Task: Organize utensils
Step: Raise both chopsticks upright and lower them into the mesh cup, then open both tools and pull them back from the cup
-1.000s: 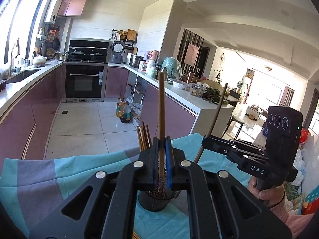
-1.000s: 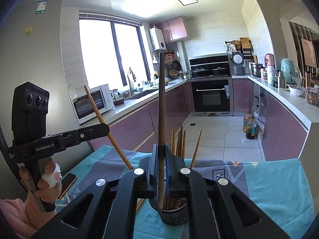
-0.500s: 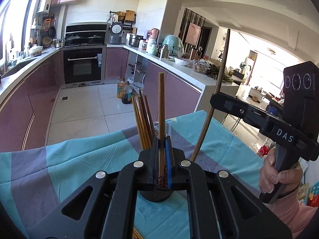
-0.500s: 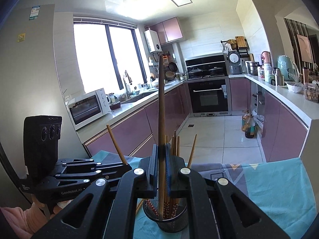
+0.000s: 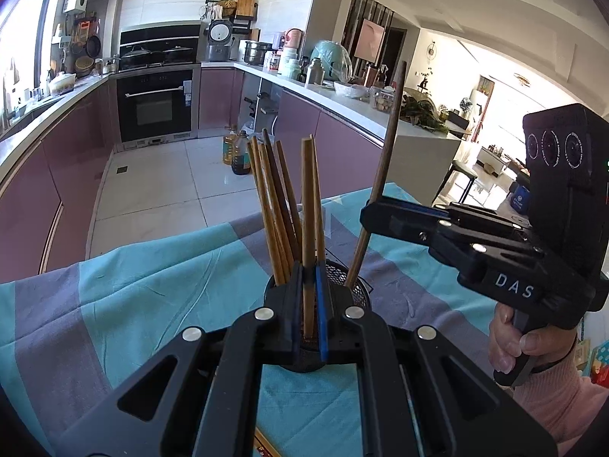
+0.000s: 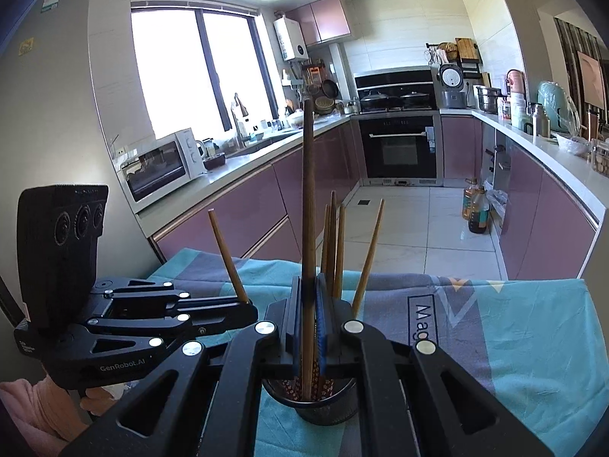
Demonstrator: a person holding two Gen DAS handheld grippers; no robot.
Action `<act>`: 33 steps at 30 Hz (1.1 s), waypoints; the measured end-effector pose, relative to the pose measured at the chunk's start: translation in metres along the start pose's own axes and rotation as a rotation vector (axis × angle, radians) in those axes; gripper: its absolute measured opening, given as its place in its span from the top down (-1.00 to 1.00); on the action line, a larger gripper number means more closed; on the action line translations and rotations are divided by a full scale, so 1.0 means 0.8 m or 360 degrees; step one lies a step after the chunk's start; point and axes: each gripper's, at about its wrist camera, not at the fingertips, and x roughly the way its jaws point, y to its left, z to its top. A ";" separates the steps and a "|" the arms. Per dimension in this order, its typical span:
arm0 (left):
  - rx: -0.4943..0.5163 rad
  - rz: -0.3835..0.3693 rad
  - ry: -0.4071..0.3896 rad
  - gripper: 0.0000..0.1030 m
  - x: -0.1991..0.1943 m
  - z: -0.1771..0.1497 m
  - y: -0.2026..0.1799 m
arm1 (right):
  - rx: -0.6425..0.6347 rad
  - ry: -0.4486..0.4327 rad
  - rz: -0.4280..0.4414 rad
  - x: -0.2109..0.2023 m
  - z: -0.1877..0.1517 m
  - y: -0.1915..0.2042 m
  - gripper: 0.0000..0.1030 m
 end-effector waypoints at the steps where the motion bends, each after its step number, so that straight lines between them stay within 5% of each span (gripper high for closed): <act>1: -0.0003 0.0002 0.0007 0.86 0.003 0.000 0.002 | -0.0001 0.0026 -0.0001 0.005 -0.003 0.000 0.89; 11: -0.0028 0.0050 0.0012 0.84 0.022 0.004 0.017 | 0.0021 0.0129 -0.0045 0.036 -0.017 0.000 0.88; 22: -0.0037 0.0079 -0.0044 0.56 0.009 -0.013 0.024 | 0.0094 0.0125 -0.0027 0.038 -0.021 -0.010 0.81; 33: -0.0030 0.0285 -0.0199 0.06 -0.056 -0.060 0.045 | 0.0025 0.0048 0.0120 -0.002 -0.045 0.020 0.27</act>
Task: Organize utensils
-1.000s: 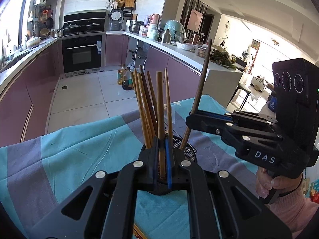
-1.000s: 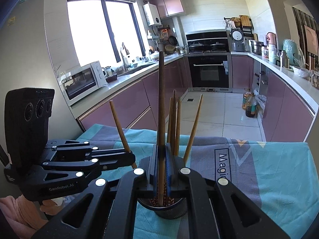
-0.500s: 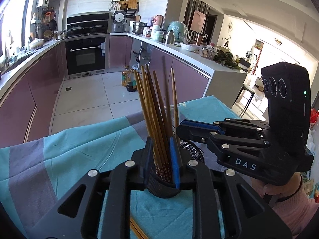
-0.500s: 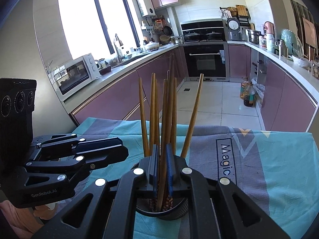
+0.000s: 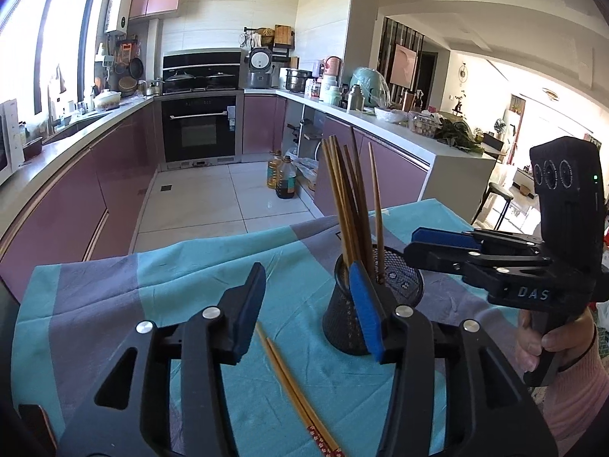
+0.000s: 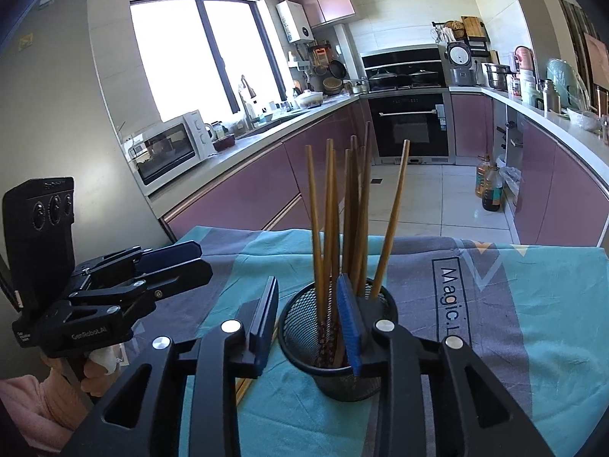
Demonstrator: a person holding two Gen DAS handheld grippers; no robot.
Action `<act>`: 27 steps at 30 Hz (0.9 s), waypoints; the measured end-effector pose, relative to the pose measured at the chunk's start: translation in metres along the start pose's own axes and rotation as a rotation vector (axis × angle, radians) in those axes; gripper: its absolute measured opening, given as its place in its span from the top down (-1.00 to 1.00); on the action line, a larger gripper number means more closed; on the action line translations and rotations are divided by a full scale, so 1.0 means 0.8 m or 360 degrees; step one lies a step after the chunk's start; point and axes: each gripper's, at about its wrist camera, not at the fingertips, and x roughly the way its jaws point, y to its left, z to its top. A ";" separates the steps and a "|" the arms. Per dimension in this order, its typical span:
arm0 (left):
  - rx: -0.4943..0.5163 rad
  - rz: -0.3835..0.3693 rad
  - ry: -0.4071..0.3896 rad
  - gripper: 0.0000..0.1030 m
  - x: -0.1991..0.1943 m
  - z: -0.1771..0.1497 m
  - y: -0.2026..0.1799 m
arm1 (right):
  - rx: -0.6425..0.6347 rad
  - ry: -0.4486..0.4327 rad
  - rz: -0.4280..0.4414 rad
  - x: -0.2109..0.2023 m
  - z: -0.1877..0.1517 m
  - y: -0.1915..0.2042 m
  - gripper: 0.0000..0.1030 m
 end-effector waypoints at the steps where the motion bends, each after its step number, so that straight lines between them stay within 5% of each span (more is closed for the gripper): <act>1: 0.0006 0.0019 0.0007 0.05 -0.005 -0.008 0.004 | -0.0007 -0.0001 0.0017 -0.003 -0.004 0.004 0.21; 15: 0.0007 0.0108 0.0480 0.06 0.037 -0.146 0.032 | 0.0083 0.0265 0.0116 0.035 -0.083 0.017 0.06; 27: 0.0048 0.0122 0.0549 0.07 0.070 -0.154 0.014 | 0.0130 0.0342 0.0119 0.049 -0.099 0.019 -0.02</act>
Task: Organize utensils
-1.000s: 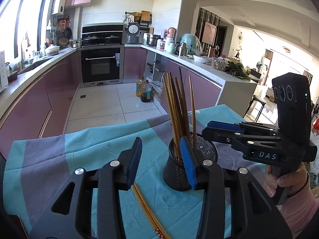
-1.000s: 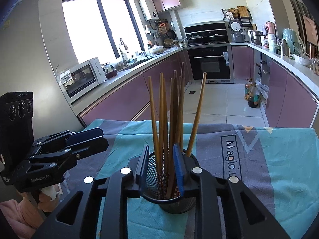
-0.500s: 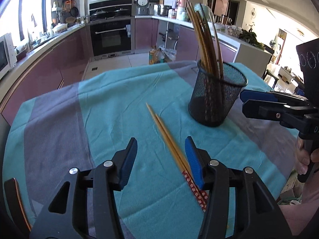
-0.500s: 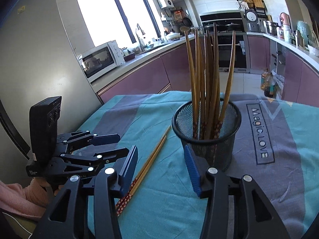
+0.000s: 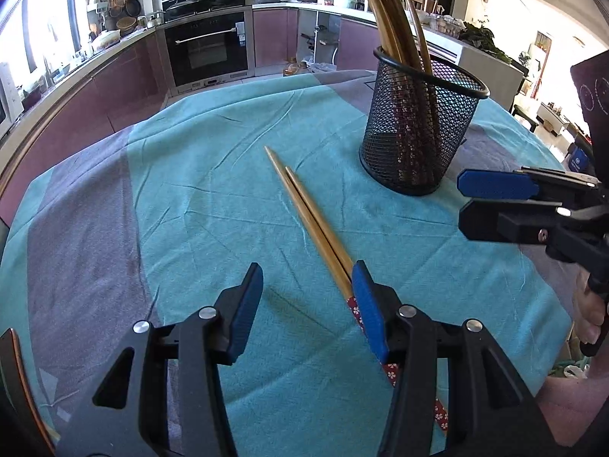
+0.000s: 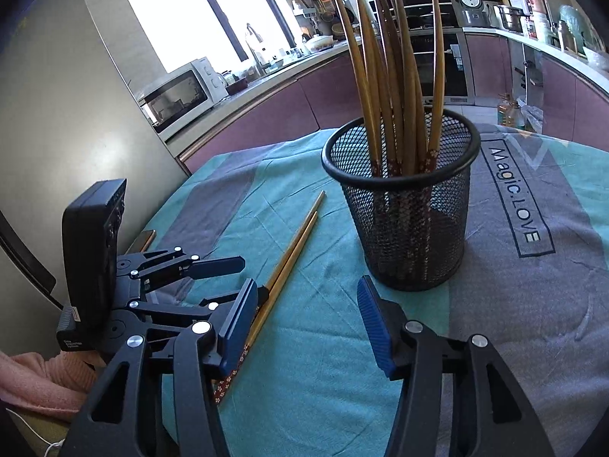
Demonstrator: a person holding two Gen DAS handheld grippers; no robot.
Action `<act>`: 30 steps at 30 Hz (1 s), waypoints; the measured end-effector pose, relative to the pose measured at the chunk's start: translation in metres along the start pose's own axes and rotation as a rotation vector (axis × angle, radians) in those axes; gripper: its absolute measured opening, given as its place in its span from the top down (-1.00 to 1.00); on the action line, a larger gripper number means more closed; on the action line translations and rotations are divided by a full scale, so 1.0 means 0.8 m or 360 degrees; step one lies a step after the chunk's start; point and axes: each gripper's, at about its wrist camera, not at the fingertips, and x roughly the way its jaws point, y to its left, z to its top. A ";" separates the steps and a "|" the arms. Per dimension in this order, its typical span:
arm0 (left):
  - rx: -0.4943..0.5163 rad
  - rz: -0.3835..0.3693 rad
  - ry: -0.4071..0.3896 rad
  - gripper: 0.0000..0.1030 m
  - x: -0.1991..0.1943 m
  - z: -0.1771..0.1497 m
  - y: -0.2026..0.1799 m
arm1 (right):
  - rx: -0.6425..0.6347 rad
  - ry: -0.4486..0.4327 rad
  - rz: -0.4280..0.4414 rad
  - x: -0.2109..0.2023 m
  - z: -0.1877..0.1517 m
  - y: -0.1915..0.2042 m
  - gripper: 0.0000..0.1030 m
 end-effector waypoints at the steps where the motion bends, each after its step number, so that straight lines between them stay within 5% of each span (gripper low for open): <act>1: -0.0005 0.0001 0.0003 0.06 0.000 0.000 0.002 | 0.0002 0.0005 0.0002 0.002 -0.001 0.001 -0.02; 8: -0.0054 -0.0005 0.0020 0.12 0.003 -0.003 0.010 | 0.0002 0.0059 0.0006 0.019 -0.005 0.004 -0.02; 15: -0.0119 -0.0049 0.0013 0.42 -0.003 -0.011 0.016 | -0.0026 0.0135 -0.0014 0.051 -0.006 0.018 0.00; 21: -0.0161 -0.0088 0.0019 0.78 -0.009 -0.024 0.021 | -0.0070 0.0165 -0.0080 0.079 0.003 0.038 0.18; 30: -0.0240 -0.0151 0.0053 0.85 -0.018 -0.036 0.024 | -0.0236 0.0194 -0.0220 0.097 0.009 0.060 0.51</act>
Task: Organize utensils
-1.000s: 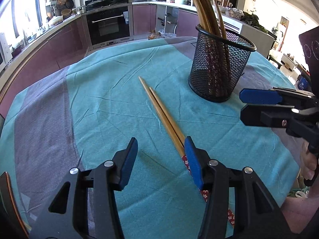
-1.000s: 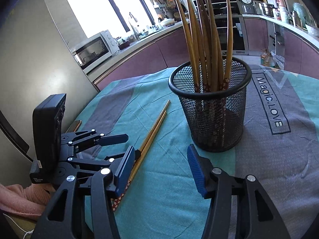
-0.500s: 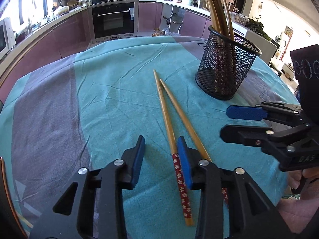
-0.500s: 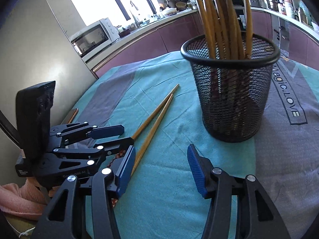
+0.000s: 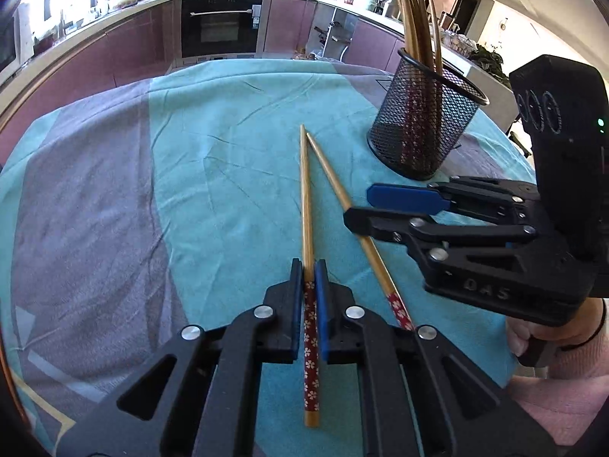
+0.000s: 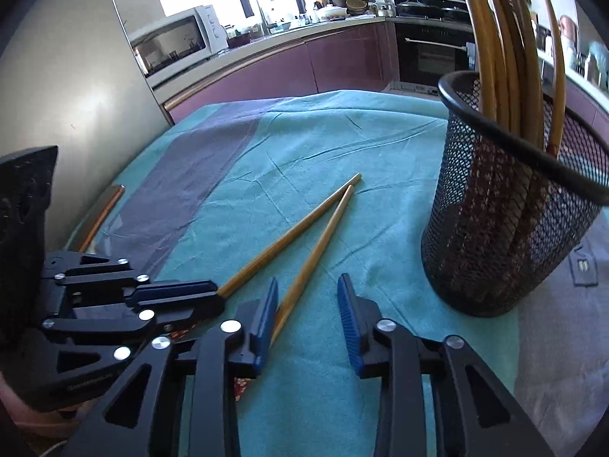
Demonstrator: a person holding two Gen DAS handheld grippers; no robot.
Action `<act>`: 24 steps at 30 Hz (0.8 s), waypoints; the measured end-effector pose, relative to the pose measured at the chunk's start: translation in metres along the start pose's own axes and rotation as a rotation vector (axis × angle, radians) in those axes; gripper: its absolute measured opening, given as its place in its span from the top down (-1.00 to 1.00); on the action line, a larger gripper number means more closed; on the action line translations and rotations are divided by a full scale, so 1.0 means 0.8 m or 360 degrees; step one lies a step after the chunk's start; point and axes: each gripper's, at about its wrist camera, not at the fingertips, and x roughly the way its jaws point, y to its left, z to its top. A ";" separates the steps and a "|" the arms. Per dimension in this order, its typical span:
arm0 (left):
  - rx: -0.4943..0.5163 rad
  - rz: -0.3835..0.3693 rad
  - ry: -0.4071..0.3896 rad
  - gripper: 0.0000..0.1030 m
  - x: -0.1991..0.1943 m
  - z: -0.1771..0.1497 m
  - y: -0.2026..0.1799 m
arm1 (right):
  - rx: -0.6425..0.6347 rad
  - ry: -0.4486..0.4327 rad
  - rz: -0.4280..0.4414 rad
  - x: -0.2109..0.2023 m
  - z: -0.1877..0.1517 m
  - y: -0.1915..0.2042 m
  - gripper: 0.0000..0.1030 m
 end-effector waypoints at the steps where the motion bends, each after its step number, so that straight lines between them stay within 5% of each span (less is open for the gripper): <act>1: -0.0006 -0.0017 0.0009 0.85 0.000 -0.001 -0.001 | -0.0013 0.0001 -0.0019 0.000 0.000 -0.001 0.59; 7: 0.0012 -0.0058 0.0021 0.78 -0.004 0.000 -0.009 | -0.0037 0.0017 -0.0097 -0.009 -0.003 -0.014 0.62; 10: 0.0061 -0.0030 0.0007 0.48 0.000 0.011 -0.015 | -0.0041 0.0026 -0.0111 -0.012 -0.004 -0.020 0.62; 20: 0.0174 0.0055 0.0024 0.48 0.038 0.053 -0.028 | 0.0021 0.0023 -0.0098 -0.010 -0.002 -0.034 0.59; 24: 0.0145 0.0073 0.0034 0.62 0.047 0.064 -0.024 | 0.0033 0.0013 -0.0090 -0.008 -0.001 -0.036 0.60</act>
